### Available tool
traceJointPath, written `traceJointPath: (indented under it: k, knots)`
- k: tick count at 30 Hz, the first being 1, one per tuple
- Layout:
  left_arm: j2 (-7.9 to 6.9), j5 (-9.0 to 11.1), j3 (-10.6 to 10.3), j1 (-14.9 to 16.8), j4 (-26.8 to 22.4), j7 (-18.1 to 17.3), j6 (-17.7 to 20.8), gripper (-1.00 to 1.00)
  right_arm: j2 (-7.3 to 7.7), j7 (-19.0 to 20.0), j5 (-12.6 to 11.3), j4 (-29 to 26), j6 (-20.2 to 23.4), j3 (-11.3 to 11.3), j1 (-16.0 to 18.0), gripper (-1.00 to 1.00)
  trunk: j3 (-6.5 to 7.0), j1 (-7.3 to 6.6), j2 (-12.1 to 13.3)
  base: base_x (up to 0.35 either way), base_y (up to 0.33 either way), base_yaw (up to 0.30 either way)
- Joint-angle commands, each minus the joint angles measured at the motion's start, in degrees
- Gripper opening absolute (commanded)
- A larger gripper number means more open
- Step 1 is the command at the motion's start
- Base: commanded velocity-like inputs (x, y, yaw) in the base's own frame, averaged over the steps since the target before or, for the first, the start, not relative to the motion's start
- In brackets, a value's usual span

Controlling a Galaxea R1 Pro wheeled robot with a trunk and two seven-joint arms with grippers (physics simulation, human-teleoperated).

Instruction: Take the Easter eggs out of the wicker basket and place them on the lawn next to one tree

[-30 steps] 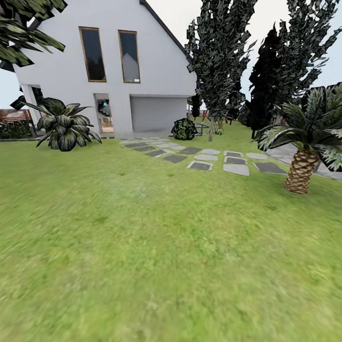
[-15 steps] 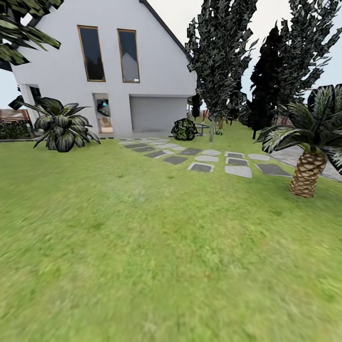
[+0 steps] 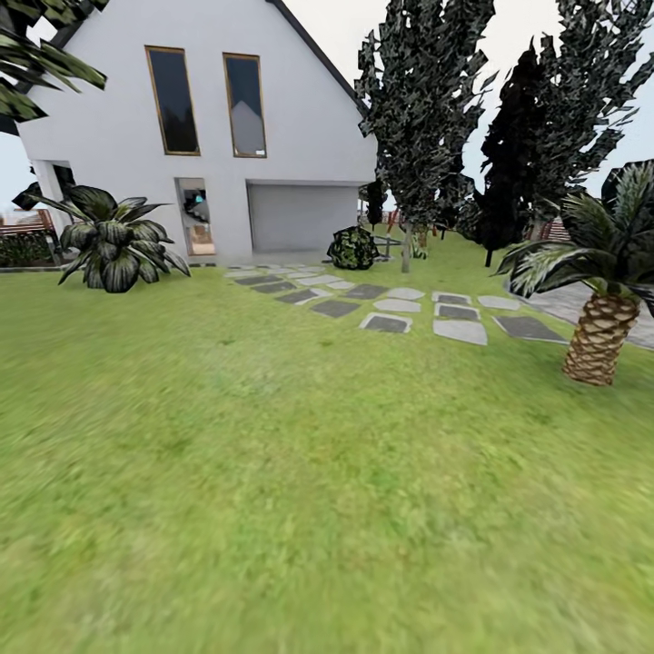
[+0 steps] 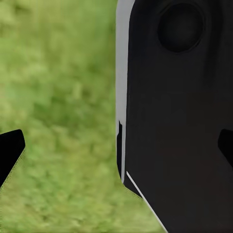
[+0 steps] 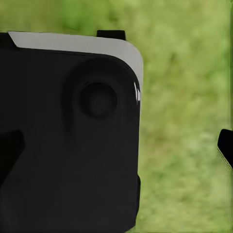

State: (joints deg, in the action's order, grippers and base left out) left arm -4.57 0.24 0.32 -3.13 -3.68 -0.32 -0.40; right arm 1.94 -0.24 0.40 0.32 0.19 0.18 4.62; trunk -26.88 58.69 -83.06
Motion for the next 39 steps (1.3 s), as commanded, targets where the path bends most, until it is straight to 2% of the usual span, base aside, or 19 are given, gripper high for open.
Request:
traceJointPath:
  k: [1,12,39]
  knots:
    - [0.0,0.02,0.01,-0.03,-0.1,-0.03,-0.04,1.0,0.0,-0.02,0.04,0.03,0.01,0.01,0.04,1.0,-0.05,0.03,-0.02,0.335,0.0,0.0]
    - [0.0,0.02,0.03,-0.03,-0.1,-0.03,-0.04,1.0,0.0,0.07,-0.03,0.05,-0.01,-0.02,0.04,1.0,-0.05,0.03,-0.02,0.335,0.023,-0.137]
    - [0.0,0.02,0.03,-0.03,-0.1,-0.03,-0.04,1.0,-0.01,0.15,0.09,0.04,0.02,0.03,0.04,1.0,-0.05,0.03,-0.02,0.335,0.085,-0.003]
